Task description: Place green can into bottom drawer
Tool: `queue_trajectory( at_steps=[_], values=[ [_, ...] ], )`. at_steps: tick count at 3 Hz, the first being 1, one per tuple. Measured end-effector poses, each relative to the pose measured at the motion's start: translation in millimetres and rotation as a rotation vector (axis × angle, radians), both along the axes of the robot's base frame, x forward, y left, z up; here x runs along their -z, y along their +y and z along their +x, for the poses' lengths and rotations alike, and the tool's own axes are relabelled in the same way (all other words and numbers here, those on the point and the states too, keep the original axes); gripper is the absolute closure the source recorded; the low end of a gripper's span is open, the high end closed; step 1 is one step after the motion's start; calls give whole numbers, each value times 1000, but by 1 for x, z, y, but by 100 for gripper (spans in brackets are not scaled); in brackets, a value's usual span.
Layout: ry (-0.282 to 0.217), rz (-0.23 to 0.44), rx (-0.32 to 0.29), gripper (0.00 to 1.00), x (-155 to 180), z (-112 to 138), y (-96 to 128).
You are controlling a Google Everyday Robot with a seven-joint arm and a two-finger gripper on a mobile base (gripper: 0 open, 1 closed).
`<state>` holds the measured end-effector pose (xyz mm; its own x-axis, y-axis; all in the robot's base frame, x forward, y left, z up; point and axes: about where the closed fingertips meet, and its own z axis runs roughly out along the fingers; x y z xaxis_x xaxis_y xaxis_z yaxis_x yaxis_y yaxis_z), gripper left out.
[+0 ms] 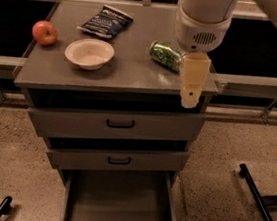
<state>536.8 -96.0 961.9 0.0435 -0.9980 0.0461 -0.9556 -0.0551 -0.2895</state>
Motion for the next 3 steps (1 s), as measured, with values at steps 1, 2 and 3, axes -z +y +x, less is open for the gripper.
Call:
queue_trajectory(
  at_steps=[1, 2, 3],
  values=[
    [-44, -18, -138, 0, 1, -1, 32],
    [-58, -20, -167, 0, 1, 0, 35],
    [-34, -33, -160, 0, 5, 16, 41]
  ],
)
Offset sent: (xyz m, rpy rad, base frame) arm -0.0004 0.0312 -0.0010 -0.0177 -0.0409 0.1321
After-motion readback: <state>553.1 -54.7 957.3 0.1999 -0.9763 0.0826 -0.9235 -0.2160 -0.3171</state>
